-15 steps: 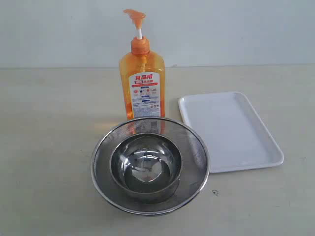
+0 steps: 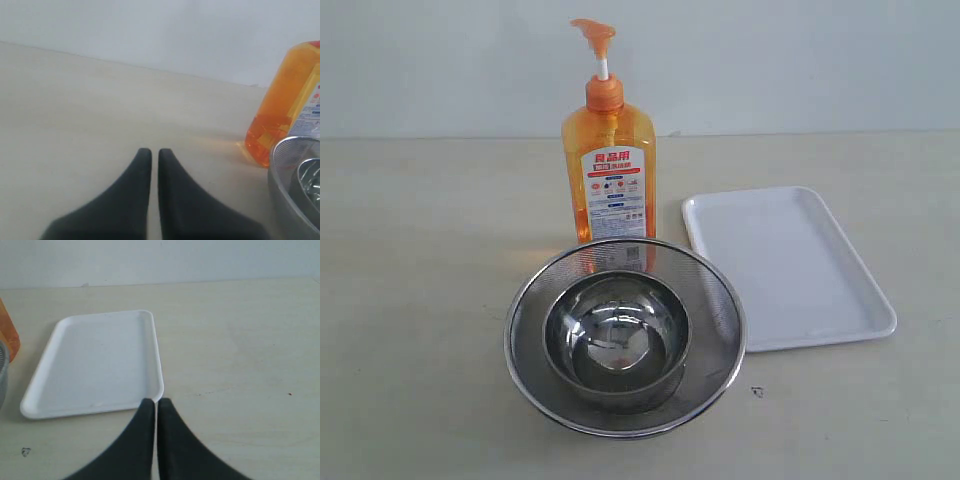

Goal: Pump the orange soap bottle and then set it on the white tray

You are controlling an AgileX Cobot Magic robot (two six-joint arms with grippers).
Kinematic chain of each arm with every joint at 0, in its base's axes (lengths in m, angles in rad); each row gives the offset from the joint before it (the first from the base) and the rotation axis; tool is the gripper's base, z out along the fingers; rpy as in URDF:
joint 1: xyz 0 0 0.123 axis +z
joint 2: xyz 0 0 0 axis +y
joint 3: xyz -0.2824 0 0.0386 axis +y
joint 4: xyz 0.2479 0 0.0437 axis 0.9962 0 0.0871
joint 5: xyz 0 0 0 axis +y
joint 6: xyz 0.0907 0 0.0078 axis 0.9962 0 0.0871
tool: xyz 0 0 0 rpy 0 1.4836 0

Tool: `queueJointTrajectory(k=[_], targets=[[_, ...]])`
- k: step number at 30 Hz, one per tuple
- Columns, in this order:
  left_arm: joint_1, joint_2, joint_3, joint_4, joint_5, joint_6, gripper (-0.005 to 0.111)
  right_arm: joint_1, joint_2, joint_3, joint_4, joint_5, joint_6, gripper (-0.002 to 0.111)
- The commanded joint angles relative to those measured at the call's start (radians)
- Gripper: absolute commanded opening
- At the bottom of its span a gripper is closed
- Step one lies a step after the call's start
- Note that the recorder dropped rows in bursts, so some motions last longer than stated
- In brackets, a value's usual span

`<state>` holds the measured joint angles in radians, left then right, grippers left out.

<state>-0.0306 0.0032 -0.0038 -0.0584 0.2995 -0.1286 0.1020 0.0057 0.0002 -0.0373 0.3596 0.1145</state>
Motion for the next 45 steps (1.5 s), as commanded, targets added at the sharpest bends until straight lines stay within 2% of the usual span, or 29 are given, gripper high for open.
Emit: queueJointTrajectory(k=[1, 8, 13, 16, 20, 24, 30, 33, 36, 38, 41, 45], targets=[[0.002, -0.003, -0.121, -0.040, -0.015, -0.015, 0.005, -0.002, -0.006, 0.000, 0.000, -0.004, -0.001, 0.000], [0.002, 0.043, -0.370, -0.102, 0.050, -0.080, 0.005, -0.002, -0.006, 0.000, 0.000, -0.004, -0.001, 0.000], [0.002, 0.286, -0.573, -0.147, 0.060, -0.054, 0.005, -0.002, -0.006, 0.000, 0.000, -0.004, -0.001, 0.000], [0.002, 0.358, -0.602, -0.146, -0.034, -0.054, 0.005, -0.002, -0.006, 0.000, 0.000, -0.004, -0.001, 0.000], [0.002, 0.370, -0.602, -0.140, -0.133, -0.054, 0.005, -0.002, -0.006, 0.000, 0.000, -0.006, -0.002, 0.000], [0.002, 0.370, -0.594, -0.170, -0.114, -0.058, 0.005, -0.002, -0.006, 0.000, 0.000, -0.006, -0.002, 0.000], [0.002, 0.413, -0.560, -0.109, -0.388, -0.007, 0.005, -0.002, -0.006, 0.000, 0.000, -0.006, -0.002, 0.000], [0.002, 0.523, -0.652, -0.096, -0.481, -0.007, 0.005, -0.002, -0.006, 0.000, 0.000, -0.006, -0.002, 0.000], [0.002, 0.692, -0.842, -0.001, -0.365, -0.007, 0.005, -0.002, -0.006, 0.000, 0.000, -0.006, -0.002, 0.000], [-0.002, 0.781, -0.924, 0.033, -0.358, -0.007, 0.005, -0.002, -0.006, 0.000, 0.000, -0.006, -0.002, 0.000], [-0.002, 0.862, -0.927, 0.033, -0.450, -0.009, 0.005, -0.002, -0.006, 0.000, 0.000, -0.006, -0.002, 0.000], [-0.002, 1.000, -0.835, 0.083, -0.573, -0.012, 0.005, -0.002, -0.006, 0.000, 0.000, -0.006, -0.002, 0.000]])
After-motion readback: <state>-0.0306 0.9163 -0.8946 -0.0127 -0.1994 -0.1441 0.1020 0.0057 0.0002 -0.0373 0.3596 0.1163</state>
